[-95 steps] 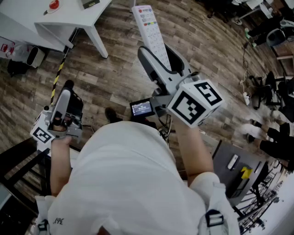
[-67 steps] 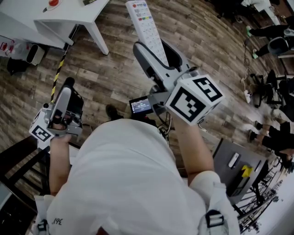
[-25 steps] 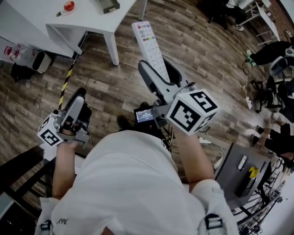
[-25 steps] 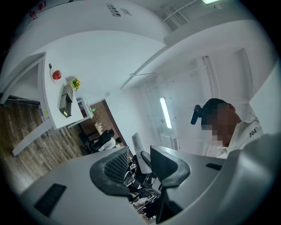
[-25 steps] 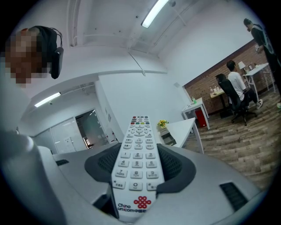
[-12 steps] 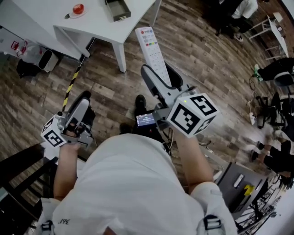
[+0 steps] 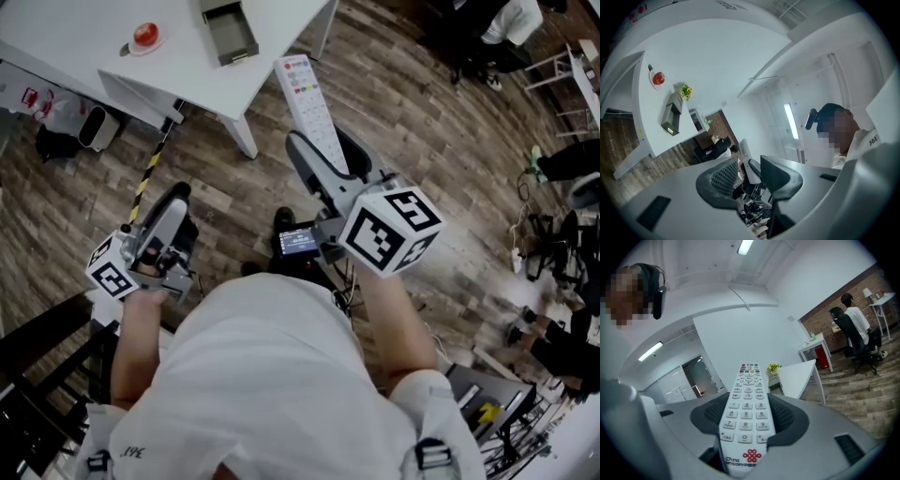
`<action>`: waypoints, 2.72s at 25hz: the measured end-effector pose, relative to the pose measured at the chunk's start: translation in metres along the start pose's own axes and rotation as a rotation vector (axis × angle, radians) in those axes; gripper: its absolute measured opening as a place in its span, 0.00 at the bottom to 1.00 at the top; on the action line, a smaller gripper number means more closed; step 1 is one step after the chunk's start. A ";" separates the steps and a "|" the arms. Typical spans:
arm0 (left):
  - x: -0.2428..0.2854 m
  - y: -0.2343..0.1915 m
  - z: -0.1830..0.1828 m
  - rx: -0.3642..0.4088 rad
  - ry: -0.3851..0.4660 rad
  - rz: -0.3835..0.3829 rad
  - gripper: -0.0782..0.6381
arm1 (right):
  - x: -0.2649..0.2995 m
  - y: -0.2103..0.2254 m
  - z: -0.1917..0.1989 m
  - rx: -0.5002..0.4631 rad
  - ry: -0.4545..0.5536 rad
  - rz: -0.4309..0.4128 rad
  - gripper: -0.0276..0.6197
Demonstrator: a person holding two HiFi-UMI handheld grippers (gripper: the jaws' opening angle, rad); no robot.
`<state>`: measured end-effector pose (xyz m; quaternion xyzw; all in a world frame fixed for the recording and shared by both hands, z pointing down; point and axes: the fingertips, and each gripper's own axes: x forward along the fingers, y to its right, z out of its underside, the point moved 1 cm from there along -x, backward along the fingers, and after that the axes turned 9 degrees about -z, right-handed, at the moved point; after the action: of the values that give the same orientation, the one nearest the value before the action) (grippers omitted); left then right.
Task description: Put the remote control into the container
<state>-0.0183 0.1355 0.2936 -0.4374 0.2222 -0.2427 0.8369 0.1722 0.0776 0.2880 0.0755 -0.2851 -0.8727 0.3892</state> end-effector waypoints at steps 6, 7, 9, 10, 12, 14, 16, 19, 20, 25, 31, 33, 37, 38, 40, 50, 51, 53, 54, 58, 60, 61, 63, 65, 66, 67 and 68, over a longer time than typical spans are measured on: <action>0.047 -0.015 -0.019 0.007 0.021 -0.031 0.32 | 0.032 0.037 -0.027 0.001 -0.043 -0.042 0.42; 0.051 -0.015 -0.021 0.008 0.025 -0.035 0.32 | 0.035 0.041 -0.030 0.002 -0.047 -0.048 0.42; 0.059 -0.017 -0.025 0.016 0.033 -0.042 0.32 | 0.042 0.047 -0.036 0.004 -0.050 -0.061 0.42; 0.061 -0.018 -0.027 0.021 0.034 -0.048 0.32 | 0.046 0.049 -0.039 0.004 -0.052 -0.066 0.42; 0.063 -0.024 -0.032 0.029 0.036 -0.064 0.32 | 0.052 0.052 -0.040 0.004 -0.060 -0.072 0.42; 0.064 -0.030 -0.038 0.030 0.043 -0.072 0.32 | 0.060 0.055 -0.039 0.003 -0.069 -0.075 0.42; 0.065 -0.038 -0.045 0.027 0.046 -0.076 0.32 | 0.068 0.058 -0.036 0.003 -0.077 -0.073 0.42; 0.070 -0.052 -0.056 0.026 0.033 -0.073 0.32 | 0.082 0.065 -0.035 0.007 -0.088 -0.056 0.42; 0.072 -0.058 -0.061 0.027 0.027 -0.070 0.32 | 0.088 0.067 -0.035 0.007 -0.088 -0.050 0.42; 0.076 -0.087 -0.093 0.005 -0.009 -0.045 0.32 | 0.125 0.070 -0.034 0.007 -0.088 -0.003 0.42; 0.085 -0.130 -0.138 -0.015 -0.085 -0.035 0.32 | 0.173 0.079 -0.037 0.008 -0.095 0.074 0.42; 0.087 -0.142 -0.153 -0.021 -0.112 -0.028 0.32 | 0.188 0.081 -0.036 0.011 -0.094 0.099 0.42; 0.085 -0.163 -0.183 -0.028 -0.144 -0.008 0.32 | 0.218 0.079 -0.032 0.017 -0.089 0.140 0.42; 0.083 -0.168 -0.189 -0.028 -0.153 -0.005 0.32 | 0.225 0.078 -0.031 0.017 -0.087 0.149 0.42; 0.079 -0.178 -0.200 -0.033 -0.169 -0.001 0.32 | 0.237 0.076 -0.029 0.018 -0.084 0.166 0.42; 0.078 -0.203 -0.223 -0.049 -0.218 -0.004 0.32 | 0.266 0.072 -0.029 0.014 -0.084 0.215 0.42; 0.078 -0.204 -0.222 -0.051 -0.218 -0.005 0.32 | 0.266 0.073 -0.028 0.012 -0.089 0.214 0.42; 0.079 -0.205 -0.219 -0.051 -0.214 -0.009 0.32 | 0.266 0.074 -0.027 0.008 -0.097 0.210 0.42; 0.080 -0.206 -0.218 -0.049 -0.210 -0.012 0.32 | 0.268 0.076 -0.026 0.008 -0.102 0.207 0.42; 0.085 -0.212 -0.220 -0.054 -0.193 -0.030 0.32 | 0.278 0.085 -0.028 0.010 -0.128 0.192 0.42; 0.090 -0.218 -0.224 -0.055 -0.190 -0.041 0.32 | 0.287 0.093 -0.031 0.012 -0.138 0.184 0.42; 0.095 -0.222 -0.227 -0.053 -0.187 -0.044 0.32 | 0.292 0.097 -0.033 0.010 -0.144 0.179 0.42; 0.107 -0.228 -0.236 -0.037 -0.182 -0.046 0.32 | 0.304 0.106 -0.040 -0.002 -0.155 0.168 0.42; 0.122 -0.231 -0.245 0.004 -0.186 -0.048 0.32 | 0.315 0.112 -0.048 -0.024 -0.168 0.166 0.42; 0.128 -0.232 -0.249 0.030 -0.190 -0.050 0.32 | 0.319 0.115 -0.051 -0.037 -0.176 0.170 0.42; 0.134 -0.233 -0.251 0.056 -0.195 -0.054 0.32 | 0.323 0.117 -0.053 -0.048 -0.187 0.175 0.42; 0.140 -0.234 -0.252 0.079 -0.200 -0.059 0.32 | 0.327 0.119 -0.053 -0.055 -0.200 0.181 0.42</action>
<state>-0.1056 -0.2226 0.3369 -0.4324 0.1148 -0.2306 0.8641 0.0421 -0.2453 0.3403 -0.0485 -0.3041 -0.8447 0.4378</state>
